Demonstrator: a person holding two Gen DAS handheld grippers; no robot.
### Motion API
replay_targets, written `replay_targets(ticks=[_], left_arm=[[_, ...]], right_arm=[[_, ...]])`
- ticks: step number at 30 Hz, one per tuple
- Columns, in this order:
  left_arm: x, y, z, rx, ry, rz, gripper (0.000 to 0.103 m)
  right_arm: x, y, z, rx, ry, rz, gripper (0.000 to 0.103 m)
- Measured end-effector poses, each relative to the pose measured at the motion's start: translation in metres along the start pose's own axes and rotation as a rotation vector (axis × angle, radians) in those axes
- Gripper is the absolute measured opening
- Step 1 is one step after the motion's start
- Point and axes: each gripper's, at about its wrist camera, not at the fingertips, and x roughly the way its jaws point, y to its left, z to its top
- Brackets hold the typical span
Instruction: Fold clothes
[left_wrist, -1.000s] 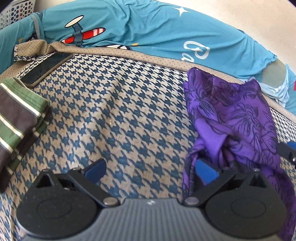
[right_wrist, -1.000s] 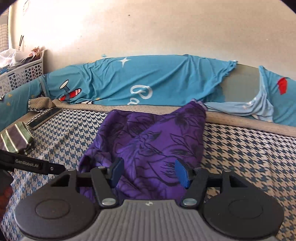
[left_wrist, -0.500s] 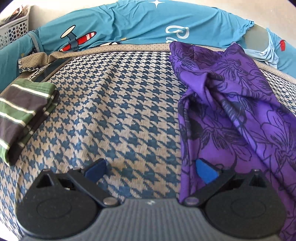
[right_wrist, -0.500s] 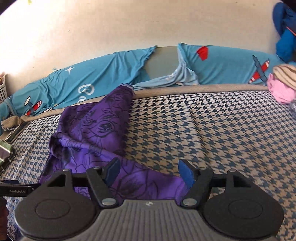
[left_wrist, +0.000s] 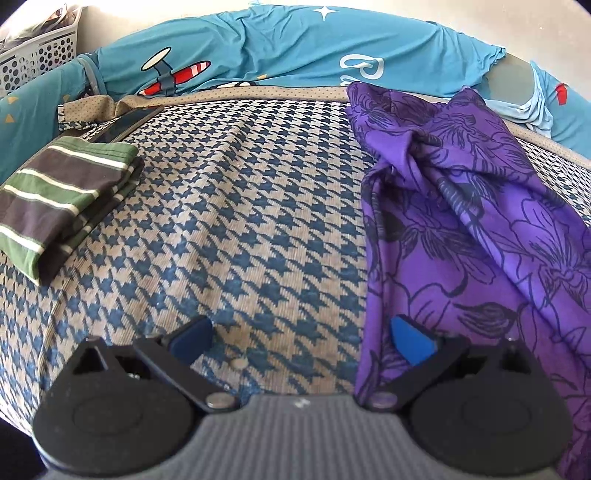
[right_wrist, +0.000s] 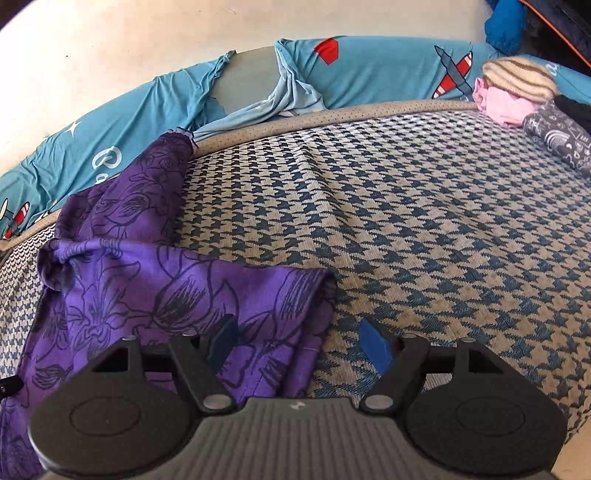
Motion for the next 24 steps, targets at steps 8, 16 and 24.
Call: replay_targets(ticks=[8, 16, 24], left_arm=[[-0.001, -0.001, -0.003, 0.009, -0.02, 0.004, 0.103], [-0.008, 0.008, -0.005, -0.023, -0.022, 0.0, 0.103], [-0.017, 0.03, -0.003, -0.128, -0.024, 0.017, 0.103]], right_arm=[[0.002, 0.024, -0.009, -0.157, -0.071, -0.025, 0.02], [-0.029, 0.022, -0.003, -0.071, -0.144, 0.123, 0.009], [-0.092, 0.056, -0.012, -0.126, -0.235, 0.467, 0.009]])
